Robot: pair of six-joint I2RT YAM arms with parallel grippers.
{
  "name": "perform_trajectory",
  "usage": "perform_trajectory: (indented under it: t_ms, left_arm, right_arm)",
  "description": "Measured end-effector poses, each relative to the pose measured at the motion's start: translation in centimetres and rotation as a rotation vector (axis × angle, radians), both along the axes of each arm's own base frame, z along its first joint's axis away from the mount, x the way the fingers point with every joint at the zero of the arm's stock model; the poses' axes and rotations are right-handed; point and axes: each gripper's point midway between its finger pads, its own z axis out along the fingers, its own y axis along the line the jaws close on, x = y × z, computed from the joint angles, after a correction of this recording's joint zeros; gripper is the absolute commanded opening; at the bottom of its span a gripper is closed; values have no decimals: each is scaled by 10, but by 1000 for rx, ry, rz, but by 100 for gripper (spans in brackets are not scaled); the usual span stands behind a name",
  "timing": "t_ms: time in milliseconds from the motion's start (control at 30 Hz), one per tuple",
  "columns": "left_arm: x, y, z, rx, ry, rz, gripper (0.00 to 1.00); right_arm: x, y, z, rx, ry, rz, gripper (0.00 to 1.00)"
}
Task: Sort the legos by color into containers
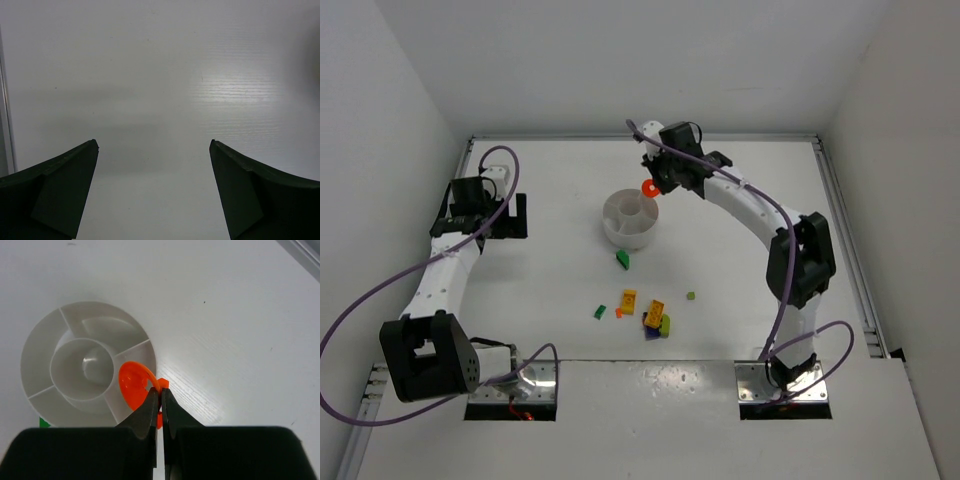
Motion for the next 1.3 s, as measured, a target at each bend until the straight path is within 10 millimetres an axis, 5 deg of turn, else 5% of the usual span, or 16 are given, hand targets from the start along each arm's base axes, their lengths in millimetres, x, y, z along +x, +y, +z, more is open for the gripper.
perform_trajectory:
  t_ms: [400,633,900,1067,1200,1300]
  left_arm:
    - [1,3,-2,6,6,15,100]
    - [0,3,-4,5,11,15,100]
    - [-1,2,-8,4,17,15,100]
    - [-3,2,-12,2,27,15,100]
    - [-3,2,-11,3,25,15,100]
    - [-2,2,-11,3,24,15,100]
  right_arm:
    - [3,21,24,-41,-67,61,0]
    - [-14,46,-5,-116,-27,152,0]
    - [-19,49,-29,-203,-5,159,0]
    - [-16,46,-28,-222,-16,148,17]
    - [-17,46,-28,-224,-17,154,52]
    - [-19,50,-29,-210,-10,175,53]
